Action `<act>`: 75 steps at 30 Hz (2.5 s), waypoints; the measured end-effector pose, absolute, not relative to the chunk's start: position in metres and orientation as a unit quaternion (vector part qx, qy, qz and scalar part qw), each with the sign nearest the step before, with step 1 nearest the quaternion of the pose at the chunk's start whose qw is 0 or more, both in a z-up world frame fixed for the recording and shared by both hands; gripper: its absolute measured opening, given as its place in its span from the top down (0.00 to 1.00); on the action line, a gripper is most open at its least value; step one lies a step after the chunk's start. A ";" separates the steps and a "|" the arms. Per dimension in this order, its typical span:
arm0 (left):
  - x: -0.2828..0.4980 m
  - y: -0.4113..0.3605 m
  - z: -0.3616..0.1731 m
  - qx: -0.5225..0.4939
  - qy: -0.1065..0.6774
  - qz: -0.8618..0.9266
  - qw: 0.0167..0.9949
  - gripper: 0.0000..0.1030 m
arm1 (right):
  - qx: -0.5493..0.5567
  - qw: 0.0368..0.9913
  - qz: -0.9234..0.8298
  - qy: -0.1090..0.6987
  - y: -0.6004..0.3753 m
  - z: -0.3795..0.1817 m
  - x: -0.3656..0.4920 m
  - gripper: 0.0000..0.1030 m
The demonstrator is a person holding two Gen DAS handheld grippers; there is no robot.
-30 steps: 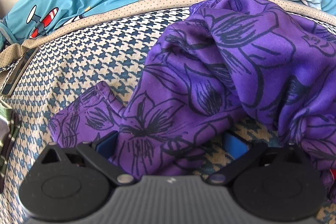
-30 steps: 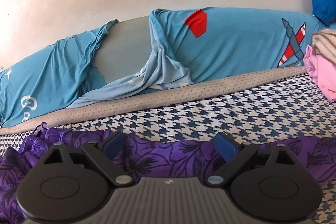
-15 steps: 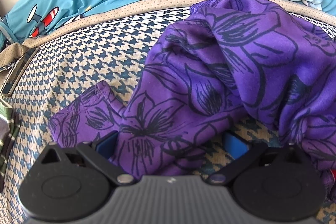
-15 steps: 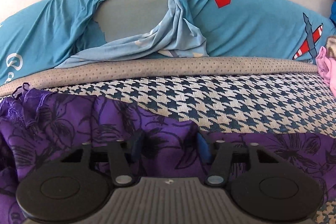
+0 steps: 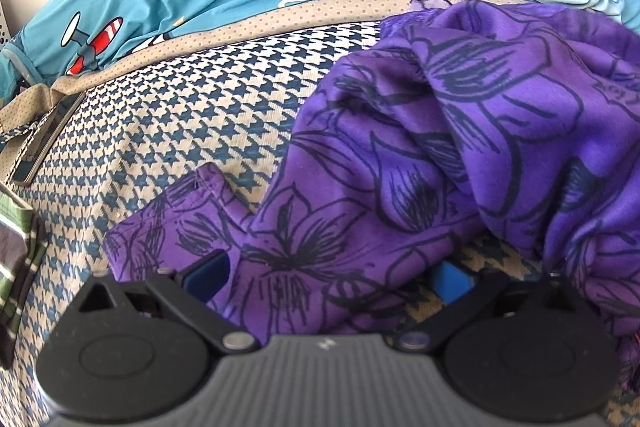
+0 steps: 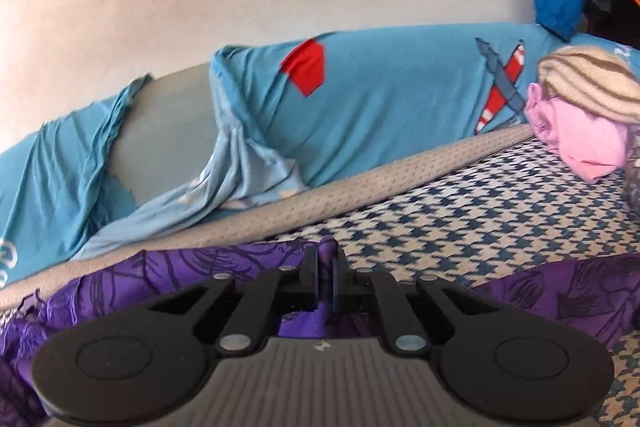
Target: Fold clothes
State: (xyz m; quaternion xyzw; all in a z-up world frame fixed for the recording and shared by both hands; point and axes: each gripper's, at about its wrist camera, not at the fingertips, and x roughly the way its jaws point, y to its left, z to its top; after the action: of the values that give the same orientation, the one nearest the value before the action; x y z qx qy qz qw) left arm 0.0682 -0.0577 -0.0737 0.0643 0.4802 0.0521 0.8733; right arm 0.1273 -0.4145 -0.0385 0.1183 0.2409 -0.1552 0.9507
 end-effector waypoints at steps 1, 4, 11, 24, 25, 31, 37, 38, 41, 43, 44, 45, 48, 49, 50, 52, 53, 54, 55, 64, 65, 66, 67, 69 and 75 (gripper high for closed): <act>0.069 -0.057 -0.074 0.064 0.480 0.054 0.873 0.00 | 0.119 0.950 -0.176 0.231 -0.420 -0.036 0.124 0.94; 0.072 -0.053 -0.074 0.064 0.480 0.058 0.873 0.00 | 0.122 0.939 -0.245 0.207 -0.439 -0.030 0.114 0.94; 0.077 -0.043 -0.071 0.057 0.479 0.090 0.871 0.00 | 0.148 0.906 -0.335 0.213 -0.478 -0.032 0.101 0.94; 0.090 -0.026 -0.064 0.054 0.470 0.144 0.869 0.00 | 0.174 0.935 -0.226 0.209 -0.456 -0.008 0.090 0.60; 0.092 -0.023 -0.064 0.049 0.470 0.152 0.868 0.00 | 0.176 0.938 -0.210 0.210 -0.452 -0.006 0.089 0.60; 0.095 -0.001 -0.052 0.032 0.446 0.210 0.870 0.00 | 0.206 0.940 -0.117 0.246 -0.426 -0.003 0.077 0.60; 0.092 -0.004 -0.043 0.019 0.445 0.191 0.874 0.00 | 0.164 0.945 -0.050 0.277 -0.389 0.003 0.056 0.60; 0.090 -0.006 -0.040 0.013 0.442 0.175 0.880 0.00 | 0.153 0.947 -0.035 0.280 -0.382 0.004 0.051 0.60; 0.084 -0.014 -0.031 0.005 0.432 0.128 0.893 0.00 | 0.121 0.950 0.018 0.287 -0.358 0.005 0.033 0.60; 0.081 -0.021 -0.030 0.018 0.427 0.121 0.896 0.00 | 0.102 0.949 0.055 0.292 -0.342 0.005 0.021 0.60; 0.081 -0.023 -0.031 0.019 0.430 0.121 0.894 0.00 | 0.090 0.949 0.073 0.294 -0.333 0.004 0.015 0.60; 0.081 -0.024 -0.033 0.019 0.435 0.121 0.892 0.00 | 0.072 0.948 0.087 0.298 -0.323 0.002 0.008 0.60; 0.082 -0.023 -0.036 0.010 0.444 0.122 0.887 0.00 | 0.017 0.943 0.128 0.306 -0.290 -0.004 -0.011 0.60; 0.082 -0.023 -0.037 0.009 0.447 0.123 0.886 0.00 | -0.004 0.941 0.141 0.307 -0.280 -0.007 -0.017 0.60; 0.082 -0.022 -0.037 0.008 0.448 0.123 0.886 0.00 | -0.026 0.939 0.153 0.307 -0.270 -0.012 -0.023 0.60; 0.081 -0.022 -0.037 0.007 0.449 0.122 0.885 0.00 | -0.072 0.932 0.168 0.313 -0.251 -0.023 -0.031 0.60; 0.081 -0.021 -0.037 0.007 0.450 0.122 0.885 0.00 | -0.093 0.929 0.169 0.317 -0.243 -0.030 -0.033 0.60; 0.081 -0.021 -0.037 0.007 0.450 0.121 0.885 0.00 | -0.114 0.925 0.170 0.321 -0.236 -0.036 -0.035 0.60; 0.081 -0.021 -0.037 0.006 0.451 0.120 0.884 0.00 | -0.136 0.921 0.170 0.324 -0.229 -0.042 -0.036 0.60; 0.083 -0.029 -0.044 0.021 0.463 0.108 0.879 0.00 | -0.265 0.891 0.159 0.332 -0.198 -0.082 -0.036 0.45; 0.082 -0.030 -0.044 0.024 0.465 0.107 0.879 0.00 | -0.267 0.892 0.158 0.329 -0.198 -0.084 -0.036 0.45; 0.081 -0.031 -0.044 0.025 0.465 0.107 0.878 0.00 | -0.267 0.892 0.158 0.328 -0.198 -0.085 -0.036 0.45; 0.081 -0.032 -0.044 0.026 0.466 0.107 0.878 0.00 | -0.265 0.893 0.158 0.327 -0.199 -0.086 -0.035 0.46; 0.078 -0.030 -0.040 0.022 0.461 0.102 0.881 0.00 | -0.261 0.897 0.156 0.322 -0.201 -0.088 -0.034 0.55; 0.067 -0.031 -0.034 0.042 0.442 0.091 0.891 0.00 | -0.199 0.914 0.143 0.324 -0.221 -0.075 -0.026 0.87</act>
State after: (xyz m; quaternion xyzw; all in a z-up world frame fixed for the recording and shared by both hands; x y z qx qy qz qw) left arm 0.0672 -0.0306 -0.0342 0.0425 0.4424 0.0908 0.8912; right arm -0.0265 -0.2212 -0.0750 -0.1986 0.3244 0.1433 0.9137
